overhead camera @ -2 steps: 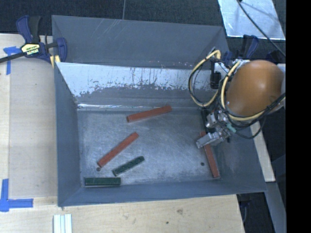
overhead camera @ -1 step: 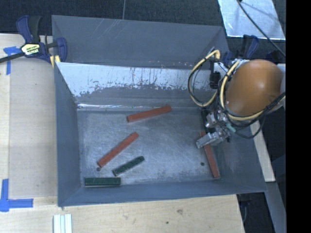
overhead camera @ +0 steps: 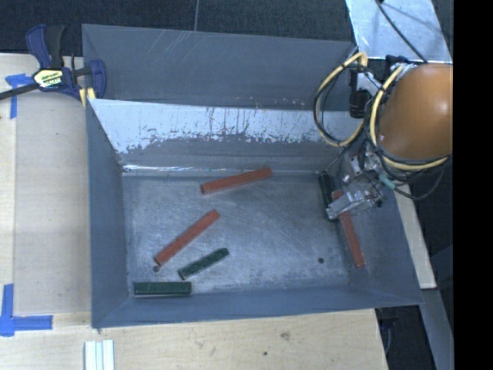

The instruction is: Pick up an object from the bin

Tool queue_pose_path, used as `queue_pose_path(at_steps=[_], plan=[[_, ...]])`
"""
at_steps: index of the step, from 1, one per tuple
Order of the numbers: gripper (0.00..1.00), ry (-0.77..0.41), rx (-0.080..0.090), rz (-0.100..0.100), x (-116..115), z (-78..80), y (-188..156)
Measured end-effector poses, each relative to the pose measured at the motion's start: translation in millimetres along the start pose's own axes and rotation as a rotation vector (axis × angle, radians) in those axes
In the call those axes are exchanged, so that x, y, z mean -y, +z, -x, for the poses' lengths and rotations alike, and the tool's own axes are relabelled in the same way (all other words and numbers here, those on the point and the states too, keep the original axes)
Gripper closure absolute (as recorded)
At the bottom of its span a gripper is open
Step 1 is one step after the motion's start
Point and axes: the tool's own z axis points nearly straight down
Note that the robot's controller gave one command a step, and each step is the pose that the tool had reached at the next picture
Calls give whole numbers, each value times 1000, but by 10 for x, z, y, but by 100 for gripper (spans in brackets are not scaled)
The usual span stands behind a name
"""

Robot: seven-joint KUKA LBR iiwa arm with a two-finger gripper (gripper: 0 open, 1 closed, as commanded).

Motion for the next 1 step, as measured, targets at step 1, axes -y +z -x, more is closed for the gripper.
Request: queue_pose_path(at_steps=[1], plan=[[100, 2, 3, 6, 8, 1, -80]])
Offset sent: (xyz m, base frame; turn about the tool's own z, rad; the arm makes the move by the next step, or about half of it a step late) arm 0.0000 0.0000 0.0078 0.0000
